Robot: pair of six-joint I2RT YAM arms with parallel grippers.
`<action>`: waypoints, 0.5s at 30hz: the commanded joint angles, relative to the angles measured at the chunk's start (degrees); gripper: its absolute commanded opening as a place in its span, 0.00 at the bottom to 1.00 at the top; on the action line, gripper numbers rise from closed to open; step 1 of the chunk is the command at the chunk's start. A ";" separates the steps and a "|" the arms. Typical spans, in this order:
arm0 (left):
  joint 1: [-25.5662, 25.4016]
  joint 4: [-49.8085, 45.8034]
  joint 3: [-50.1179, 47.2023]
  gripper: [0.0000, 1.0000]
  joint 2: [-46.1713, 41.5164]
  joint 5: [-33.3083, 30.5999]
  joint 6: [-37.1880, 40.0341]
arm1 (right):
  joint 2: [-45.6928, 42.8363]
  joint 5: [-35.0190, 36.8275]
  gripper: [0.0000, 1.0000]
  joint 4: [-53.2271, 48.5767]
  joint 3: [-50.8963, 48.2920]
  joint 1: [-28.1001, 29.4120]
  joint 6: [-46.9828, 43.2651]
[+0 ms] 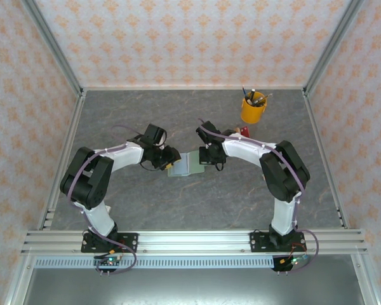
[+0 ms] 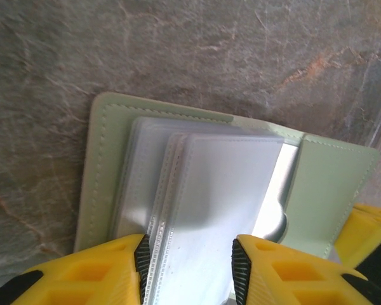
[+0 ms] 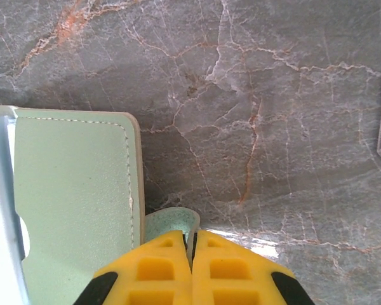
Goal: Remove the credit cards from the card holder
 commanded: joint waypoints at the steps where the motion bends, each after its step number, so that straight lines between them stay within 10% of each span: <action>1: -0.75 2.97 0.48 0.41 0.04 4.06 1.00 | 1.14 -1.41 0.04 0.54 -0.33 -0.08 0.31; 15: -3.57 6.43 1.52 0.41 -0.11 7.57 1.88 | 1.11 -2.12 0.04 0.97 -0.58 -0.08 0.65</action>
